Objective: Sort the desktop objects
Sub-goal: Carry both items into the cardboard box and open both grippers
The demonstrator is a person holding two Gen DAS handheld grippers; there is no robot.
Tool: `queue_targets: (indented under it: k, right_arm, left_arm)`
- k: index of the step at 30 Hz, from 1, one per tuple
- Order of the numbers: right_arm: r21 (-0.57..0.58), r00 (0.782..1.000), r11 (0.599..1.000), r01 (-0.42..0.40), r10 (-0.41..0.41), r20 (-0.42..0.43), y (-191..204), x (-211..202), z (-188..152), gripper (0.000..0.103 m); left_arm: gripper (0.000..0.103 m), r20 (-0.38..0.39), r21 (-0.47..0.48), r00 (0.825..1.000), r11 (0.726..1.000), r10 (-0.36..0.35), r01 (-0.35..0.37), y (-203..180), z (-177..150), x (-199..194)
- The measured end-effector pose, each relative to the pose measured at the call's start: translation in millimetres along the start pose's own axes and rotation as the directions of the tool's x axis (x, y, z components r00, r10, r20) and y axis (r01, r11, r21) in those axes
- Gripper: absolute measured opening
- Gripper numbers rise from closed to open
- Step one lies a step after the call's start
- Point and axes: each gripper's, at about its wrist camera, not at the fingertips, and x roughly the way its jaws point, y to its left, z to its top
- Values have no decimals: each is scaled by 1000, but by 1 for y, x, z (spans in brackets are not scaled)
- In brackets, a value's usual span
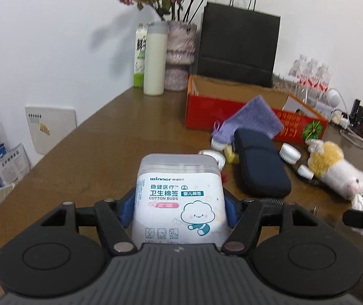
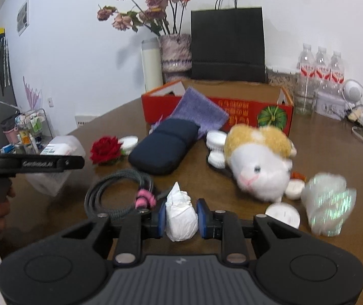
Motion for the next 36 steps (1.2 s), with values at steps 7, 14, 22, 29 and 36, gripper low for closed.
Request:
queue_targets:
  k: [7,14,22,29,36]
  right_arm:
    - [-15,997,1000,3,-2,80,-6,14,40,24]
    - [-8,986,1000,18,-17,168,-18,39,95,24]
    - [13,971,999,42,-44,235,-38,85,159,24]
    - [59,970,995,75,-87,226,-67,137,194,24]
    - [101,985,988,119,-131,115,-96,201,207,24]
  left_arm:
    - [67,82,24,995,998,-53,51,-15,38,7]
    - [67,165,36,979,992,-121,117,-41,90,34]
    - [67,205,28,966,988,-158,155,-66,139,90]
    - [67,173,-20,979,993,-111,116,-74,164,155]
    - [67,36,-9,996,997,-81,81,-77,168,216]
